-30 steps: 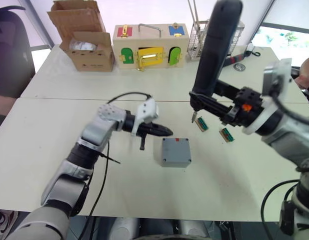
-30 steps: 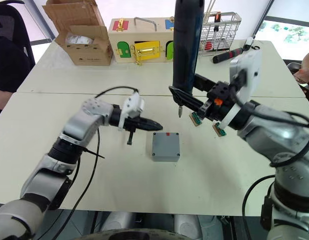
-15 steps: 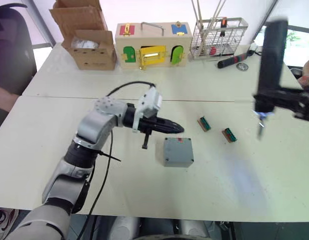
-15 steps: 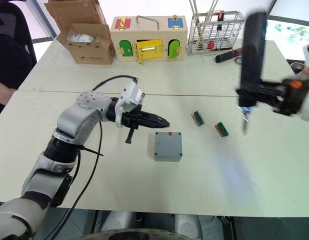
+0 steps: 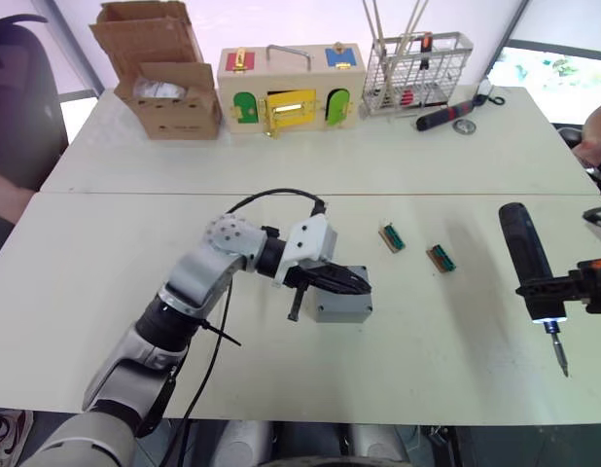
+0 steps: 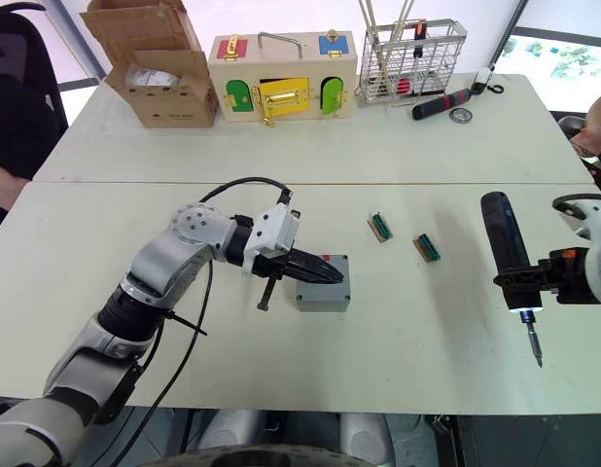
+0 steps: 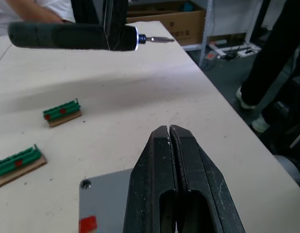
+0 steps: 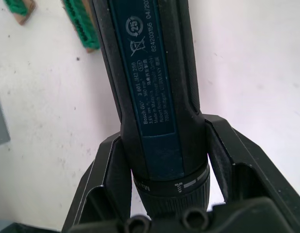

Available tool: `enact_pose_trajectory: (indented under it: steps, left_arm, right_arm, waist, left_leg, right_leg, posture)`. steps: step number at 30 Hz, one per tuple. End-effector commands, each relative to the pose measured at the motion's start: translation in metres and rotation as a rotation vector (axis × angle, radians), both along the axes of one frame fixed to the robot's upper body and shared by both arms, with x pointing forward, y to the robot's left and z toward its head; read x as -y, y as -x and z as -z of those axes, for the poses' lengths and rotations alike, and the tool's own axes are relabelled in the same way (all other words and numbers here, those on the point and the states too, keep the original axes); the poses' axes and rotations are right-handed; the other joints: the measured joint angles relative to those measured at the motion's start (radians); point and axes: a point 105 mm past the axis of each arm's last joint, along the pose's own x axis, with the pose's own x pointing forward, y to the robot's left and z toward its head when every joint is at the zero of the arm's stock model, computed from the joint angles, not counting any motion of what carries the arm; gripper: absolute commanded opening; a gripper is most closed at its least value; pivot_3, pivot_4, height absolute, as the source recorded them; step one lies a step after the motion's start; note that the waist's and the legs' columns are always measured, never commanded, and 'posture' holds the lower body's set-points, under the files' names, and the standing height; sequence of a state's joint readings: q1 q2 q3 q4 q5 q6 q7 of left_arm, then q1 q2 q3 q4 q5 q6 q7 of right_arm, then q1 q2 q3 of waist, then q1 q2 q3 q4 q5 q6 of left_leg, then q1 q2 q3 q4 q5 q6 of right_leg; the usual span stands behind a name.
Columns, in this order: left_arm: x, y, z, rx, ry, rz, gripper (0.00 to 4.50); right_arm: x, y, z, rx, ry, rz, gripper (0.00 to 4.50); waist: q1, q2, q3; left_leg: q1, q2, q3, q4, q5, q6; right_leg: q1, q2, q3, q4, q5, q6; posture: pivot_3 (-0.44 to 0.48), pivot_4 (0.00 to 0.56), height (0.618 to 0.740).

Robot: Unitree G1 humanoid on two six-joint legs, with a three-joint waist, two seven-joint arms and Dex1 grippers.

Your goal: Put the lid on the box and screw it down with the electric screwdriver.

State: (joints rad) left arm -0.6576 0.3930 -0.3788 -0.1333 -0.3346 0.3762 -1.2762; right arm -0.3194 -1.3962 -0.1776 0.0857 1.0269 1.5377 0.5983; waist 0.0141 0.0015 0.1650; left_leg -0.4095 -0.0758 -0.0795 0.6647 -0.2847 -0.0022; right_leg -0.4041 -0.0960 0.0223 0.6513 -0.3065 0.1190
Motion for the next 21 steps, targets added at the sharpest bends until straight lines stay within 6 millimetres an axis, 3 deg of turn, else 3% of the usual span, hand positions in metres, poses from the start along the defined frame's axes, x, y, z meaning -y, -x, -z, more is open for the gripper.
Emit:
enact_pose_trajectory:
  steps: [1, 10, 11, 16, 18, 21]
  left_arm:
    - [-0.002, 0.004, 0.000, 0.044, -0.012, -0.006, 0.00]
    - [-0.007, 0.001, 0.004, 0.027, -0.025, -0.053, 0.00]
    - [-0.008, -0.001, 0.004, 0.025, -0.028, -0.061, 0.00]
    - [-0.012, -0.009, 0.005, 0.020, -0.037, -0.097, 0.00]
    - [-0.016, -0.016, 0.003, 0.016, -0.035, -0.134, 0.00]
    - [-0.028, -0.029, -0.002, -0.003, -0.009, -0.222, 0.00]
  right_arm:
    - [0.003, -0.008, 0.002, 0.003, 0.008, 0.013, 1.90]
    - [0.007, -0.016, 0.017, -0.013, 0.046, 0.033, 1.90]
    - [0.006, -0.016, 0.017, -0.007, 0.048, 0.024, 2.90]
    - [0.004, -0.020, 0.014, 0.035, 0.076, 0.009, 4.29]
    - [0.005, -0.025, 0.009, 0.081, 0.099, 0.004, 4.48]
    - [0.007, -0.040, -0.019, 0.248, 0.183, -0.041, 4.48]
  waist:
    - [0.001, 0.000, 0.000]
    - [0.000, 0.001, 0.000]
    - [-0.001, 0.001, 0.000]
    - [-0.001, 0.001, 0.000]
    - [0.000, 0.001, 0.000]
    - [-0.002, 0.001, 0.000]
  left_leg:
    - [0.000, 0.000, 0.000, 0.000, 0.000, 0.000]
    - [-0.001, -0.001, 0.000, 0.000, 0.000, -0.001]
    - [-0.001, -0.001, 0.000, 0.000, 0.000, -0.001]
    - [-0.001, -0.001, 0.000, 0.000, 0.000, -0.001]
    - [-0.001, -0.001, 0.000, 0.001, 0.000, -0.001]
    - [-0.001, -0.001, 0.000, 0.001, 0.000, -0.001]
  right_leg:
    - [0.000, 0.000, 0.000, 0.000, 0.000, 0.000]
    - [-0.001, 0.000, 0.000, 0.000, 0.000, 0.000]
    - [-0.001, 0.000, 0.000, 0.000, 0.000, 0.000]
    - [-0.001, 0.000, 0.000, 0.000, 0.000, 0.000]
    - [-0.001, 0.000, 0.000, 0.000, 0.000, 0.000]
    - [-0.001, 0.000, 0.000, 0.001, 0.000, 0.000]
  posture:
    - [0.000, 0.150, 0.740]
    - [0.000, 0.150, 0.740]
    - [0.000, 0.150, 0.740]
    - [0.000, 0.150, 0.740]
    - [0.000, 0.150, 0.740]
    - [0.000, 0.150, 0.740]
